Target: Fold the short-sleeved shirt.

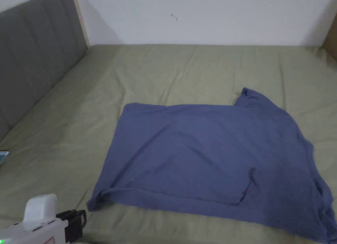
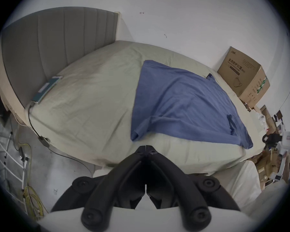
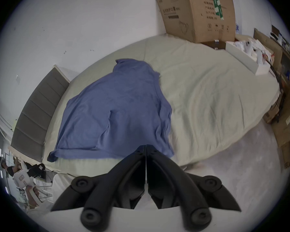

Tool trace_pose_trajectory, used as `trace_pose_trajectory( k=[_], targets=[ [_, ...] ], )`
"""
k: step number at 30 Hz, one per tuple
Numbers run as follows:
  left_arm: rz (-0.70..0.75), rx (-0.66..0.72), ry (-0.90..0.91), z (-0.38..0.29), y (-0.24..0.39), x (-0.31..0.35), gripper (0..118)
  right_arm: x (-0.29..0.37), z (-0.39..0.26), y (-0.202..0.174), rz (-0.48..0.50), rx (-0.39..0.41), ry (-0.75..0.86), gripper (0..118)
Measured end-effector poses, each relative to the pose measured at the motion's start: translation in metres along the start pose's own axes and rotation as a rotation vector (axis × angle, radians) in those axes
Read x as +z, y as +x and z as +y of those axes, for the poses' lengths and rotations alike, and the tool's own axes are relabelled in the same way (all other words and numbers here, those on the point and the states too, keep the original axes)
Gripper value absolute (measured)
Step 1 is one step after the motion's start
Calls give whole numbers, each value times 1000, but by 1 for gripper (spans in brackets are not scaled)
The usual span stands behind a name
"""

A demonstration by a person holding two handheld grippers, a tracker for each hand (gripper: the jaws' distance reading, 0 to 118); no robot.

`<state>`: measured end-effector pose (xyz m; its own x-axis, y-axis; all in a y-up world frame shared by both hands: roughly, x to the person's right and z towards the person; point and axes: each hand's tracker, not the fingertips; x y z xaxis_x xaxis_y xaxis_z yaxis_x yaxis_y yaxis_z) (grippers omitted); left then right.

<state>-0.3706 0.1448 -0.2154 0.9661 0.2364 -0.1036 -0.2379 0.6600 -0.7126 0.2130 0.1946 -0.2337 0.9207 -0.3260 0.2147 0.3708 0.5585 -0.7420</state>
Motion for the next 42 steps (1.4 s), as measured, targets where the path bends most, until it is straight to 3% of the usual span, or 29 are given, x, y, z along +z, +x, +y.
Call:
trace_pose_trajectory(
  k=[1,4,5,7,8,11,12,13,14,15,16,17,18,22,23,25,27,28,32,38,42],
  targets=[
    [-4,15,6,-1,-1,-3,0,-2,-7,3,27,-3,-5,1],
    [34,0,6,8,-2,-19,0,-20,-17,13,-28,9,-54,1],
    [40,-9,11,12,-1,-25,12,-23,-19,17,-34,-3,-61,1],
    [77,-44,-24,20,-1,-49,94,-25,-21,25,7,-48,-79,1],
    [92,-49,-63,24,1,-57,111,-32,-20,29,4,-67,-81,1],
    [62,-59,-27,29,8,-72,98,-31,-20,35,-9,-60,-75,1],
    [47,-41,-51,31,7,-79,87,-32,-22,29,-9,-46,-74,1],
    [12,-14,-75,32,7,-84,66,-33,-23,30,-6,-29,-67,2],
    [-4,6,-75,32,7,-89,35,-33,-22,30,-17,-6,-57,10],
    [9,0,-79,31,7,-94,2,-35,-20,30,-13,15,-54,41],
    [49,-9,-94,29,9,-98,2,-39,-20,25,-34,48,-59,76],
    [49,-20,-96,29,11,-97,2,-45,-17,25,-49,69,-64,102],
    [27,-21,-107,30,12,-94,2,-49,-15,26,-67,89,-58,108],
    [17,-16,-88,34,17,-82,2,-75,1,27,-101,133,-69,106],
    [19,-17,-88,34,18,-81,2,-85,3,29,-108,138,-97,95],
    [28,-9,-87,35,18,-81,2,-98,2,26,-93,165,-167,2],
    [31,-4,-91,35,18,-79,2,-107,-5,20,-181,165,-172,2],
    [37,-5,-91,34,20,-77,2,-105,-9,20,-113,197,-185,2],
    [56,-41,-96,36,24,-71,2,-92,-5,17,-103,172,-167,2],
    [47,-59,-78,50,26,-65,2,-81,20,22,-30,68,-128,2],
    [45,-64,-41,72,26,-64,1,-75,49,29,21,-42,-64,2]
  ],
)
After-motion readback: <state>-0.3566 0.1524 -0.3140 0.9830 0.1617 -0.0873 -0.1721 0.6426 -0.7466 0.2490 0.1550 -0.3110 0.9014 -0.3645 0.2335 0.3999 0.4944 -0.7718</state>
